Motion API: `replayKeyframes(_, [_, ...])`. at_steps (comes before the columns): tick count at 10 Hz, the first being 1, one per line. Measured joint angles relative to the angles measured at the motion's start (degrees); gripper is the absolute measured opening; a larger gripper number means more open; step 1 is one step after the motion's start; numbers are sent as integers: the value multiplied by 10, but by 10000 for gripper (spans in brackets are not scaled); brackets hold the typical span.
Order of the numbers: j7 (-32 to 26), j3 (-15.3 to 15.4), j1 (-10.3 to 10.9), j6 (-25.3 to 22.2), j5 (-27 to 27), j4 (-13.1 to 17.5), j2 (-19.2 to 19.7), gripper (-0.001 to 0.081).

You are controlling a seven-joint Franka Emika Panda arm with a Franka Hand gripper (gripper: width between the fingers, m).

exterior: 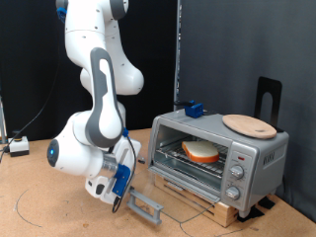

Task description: Make a piece of toast with the oven

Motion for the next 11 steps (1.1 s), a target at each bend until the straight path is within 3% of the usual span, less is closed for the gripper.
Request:
replayKeyframes(2, [-3, -1, -27, -129, 0, 24, -6, 809])
replayKeyframes(4, [-15, 0, -36, -214, 0, 33, -18, 809])
replayKeyframes(6, [-18, 7, -36, -246, 1, 23, -45, 809])
replayKeyframes(11, [2, 38, -25, -256, 22, -33, -138, 809])
